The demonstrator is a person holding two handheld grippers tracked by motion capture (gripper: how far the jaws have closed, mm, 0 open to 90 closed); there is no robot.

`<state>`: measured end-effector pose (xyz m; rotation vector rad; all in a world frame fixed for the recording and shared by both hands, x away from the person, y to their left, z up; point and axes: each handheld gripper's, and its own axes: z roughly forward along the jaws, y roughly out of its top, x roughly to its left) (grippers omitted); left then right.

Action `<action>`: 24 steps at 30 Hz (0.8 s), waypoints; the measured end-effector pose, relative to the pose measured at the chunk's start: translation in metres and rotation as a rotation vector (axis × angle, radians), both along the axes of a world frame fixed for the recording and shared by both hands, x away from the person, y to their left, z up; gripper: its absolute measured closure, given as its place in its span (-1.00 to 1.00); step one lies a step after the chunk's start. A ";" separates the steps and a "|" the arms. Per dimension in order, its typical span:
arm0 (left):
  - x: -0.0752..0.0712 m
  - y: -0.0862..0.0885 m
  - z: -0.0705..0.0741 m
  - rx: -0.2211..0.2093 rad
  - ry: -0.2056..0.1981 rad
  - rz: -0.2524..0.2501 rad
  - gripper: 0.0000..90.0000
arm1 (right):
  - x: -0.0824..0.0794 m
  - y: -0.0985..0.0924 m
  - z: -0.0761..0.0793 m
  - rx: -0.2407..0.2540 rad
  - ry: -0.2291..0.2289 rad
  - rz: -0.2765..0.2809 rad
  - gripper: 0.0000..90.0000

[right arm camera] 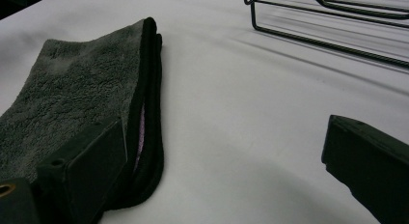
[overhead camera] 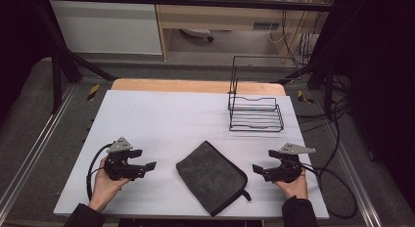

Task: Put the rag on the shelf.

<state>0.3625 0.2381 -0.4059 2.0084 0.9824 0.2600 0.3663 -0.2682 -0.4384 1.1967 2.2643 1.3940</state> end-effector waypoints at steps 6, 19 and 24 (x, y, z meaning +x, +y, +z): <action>0.004 -0.026 0.004 0.016 0.021 -0.040 -0.30 | 0.000 0.006 0.000 -0.008 0.005 0.012 -0.90; 0.012 -0.077 -0.004 0.051 0.096 -0.082 0.30 | 0.000 0.034 0.000 -0.010 0.039 0.092 -0.59; 0.013 -0.090 -0.010 0.056 0.108 -0.103 0.39 | 0.000 0.047 -0.003 -0.041 0.069 0.110 -0.40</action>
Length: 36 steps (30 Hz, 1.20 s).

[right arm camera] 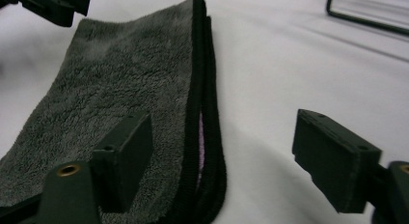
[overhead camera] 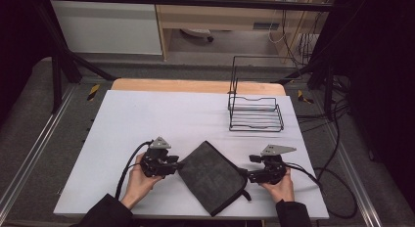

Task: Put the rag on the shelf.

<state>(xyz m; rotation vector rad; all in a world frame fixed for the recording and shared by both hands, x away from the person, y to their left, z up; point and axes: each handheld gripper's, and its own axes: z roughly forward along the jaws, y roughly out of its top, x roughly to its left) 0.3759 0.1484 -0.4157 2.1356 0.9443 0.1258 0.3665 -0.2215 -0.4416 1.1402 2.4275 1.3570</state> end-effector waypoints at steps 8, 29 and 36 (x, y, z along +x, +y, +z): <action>0.003 -0.011 -0.010 0.050 0.009 -0.007 0.46 | 0.000 0.013 -0.011 -0.058 0.073 0.045 -0.02; 0.003 -0.013 -0.017 0.124 -0.002 -0.036 1.00 | -0.005 0.017 -0.005 -0.023 0.154 0.064 0.76; 0.011 0.007 -0.012 0.115 -0.006 -0.003 1.00 | -0.010 0.021 0.004 0.000 0.170 0.049 0.76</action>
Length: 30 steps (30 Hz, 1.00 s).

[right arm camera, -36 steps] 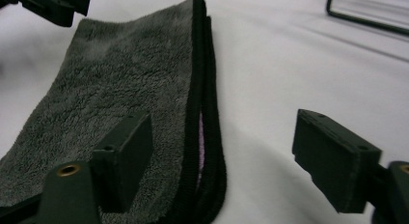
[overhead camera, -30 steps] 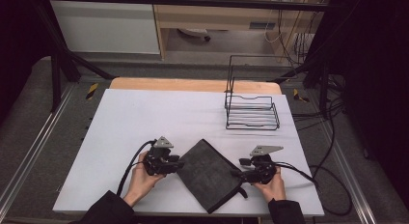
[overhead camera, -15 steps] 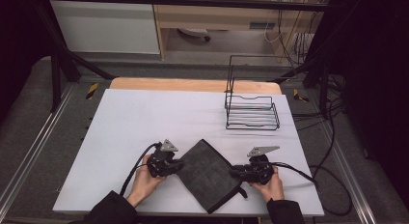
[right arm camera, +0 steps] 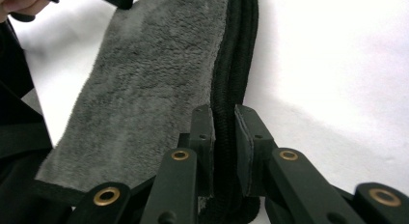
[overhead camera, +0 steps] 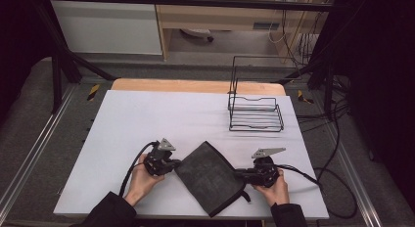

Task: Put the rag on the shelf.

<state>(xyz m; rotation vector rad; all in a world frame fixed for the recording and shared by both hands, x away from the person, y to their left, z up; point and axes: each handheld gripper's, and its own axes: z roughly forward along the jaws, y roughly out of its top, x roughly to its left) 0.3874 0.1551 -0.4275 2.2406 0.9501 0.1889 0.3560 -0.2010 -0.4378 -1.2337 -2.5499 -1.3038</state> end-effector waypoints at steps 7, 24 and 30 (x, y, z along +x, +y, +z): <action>-0.007 0.005 0.004 -0.115 0.012 0.036 0.59 | 0.003 0.002 -0.009 -0.082 -0.050 -0.027 0.35; -0.012 -0.004 -0.012 -0.064 0.063 0.051 0.78 | 0.074 0.070 0.004 -0.079 -0.158 0.034 -0.15; -0.012 -0.004 -0.012 -0.059 0.057 0.043 0.85 | 0.094 0.084 -0.012 -0.094 -0.083 0.051 -0.02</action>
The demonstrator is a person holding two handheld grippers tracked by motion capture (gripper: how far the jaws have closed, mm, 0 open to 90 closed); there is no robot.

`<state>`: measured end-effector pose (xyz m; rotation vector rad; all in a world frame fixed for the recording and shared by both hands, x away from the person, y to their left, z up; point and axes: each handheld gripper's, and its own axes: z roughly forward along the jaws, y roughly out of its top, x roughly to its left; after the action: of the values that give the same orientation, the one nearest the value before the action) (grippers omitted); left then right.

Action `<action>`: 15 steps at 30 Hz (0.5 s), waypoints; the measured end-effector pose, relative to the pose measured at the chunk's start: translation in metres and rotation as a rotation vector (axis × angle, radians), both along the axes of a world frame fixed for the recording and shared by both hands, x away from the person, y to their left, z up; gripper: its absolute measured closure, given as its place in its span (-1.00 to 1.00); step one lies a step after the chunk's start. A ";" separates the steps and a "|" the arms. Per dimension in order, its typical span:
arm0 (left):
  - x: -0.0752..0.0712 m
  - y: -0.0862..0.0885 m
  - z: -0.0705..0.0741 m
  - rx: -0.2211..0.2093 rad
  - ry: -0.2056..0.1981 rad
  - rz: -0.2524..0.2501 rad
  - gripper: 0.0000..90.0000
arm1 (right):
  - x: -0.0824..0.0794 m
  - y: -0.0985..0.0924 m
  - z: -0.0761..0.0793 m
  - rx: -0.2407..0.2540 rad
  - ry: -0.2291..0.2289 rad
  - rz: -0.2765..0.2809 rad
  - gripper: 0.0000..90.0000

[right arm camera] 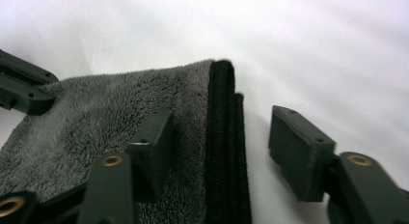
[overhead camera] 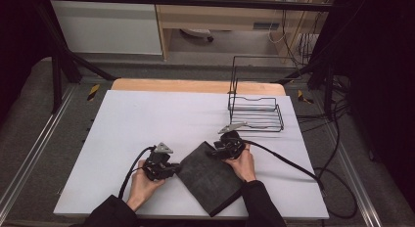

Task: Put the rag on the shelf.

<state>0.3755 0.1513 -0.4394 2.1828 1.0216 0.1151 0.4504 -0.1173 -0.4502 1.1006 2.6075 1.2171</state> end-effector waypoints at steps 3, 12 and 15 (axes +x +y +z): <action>0.000 0.000 0.001 0.003 0.000 0.000 0.86 | -0.001 0.001 -0.001 0.015 0.011 0.042 0.25; 0.003 0.000 0.005 0.023 -0.009 0.004 0.87 | -0.011 0.003 0.000 0.028 -0.005 0.033 0.78; 0.009 -0.002 0.008 0.028 -0.024 0.017 0.87 | -0.016 0.002 0.000 0.028 -0.044 -0.008 0.81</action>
<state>0.3848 0.1496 -0.4314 2.1931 1.0304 0.1636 0.4348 -0.1154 -0.4498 1.0750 2.5594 1.2648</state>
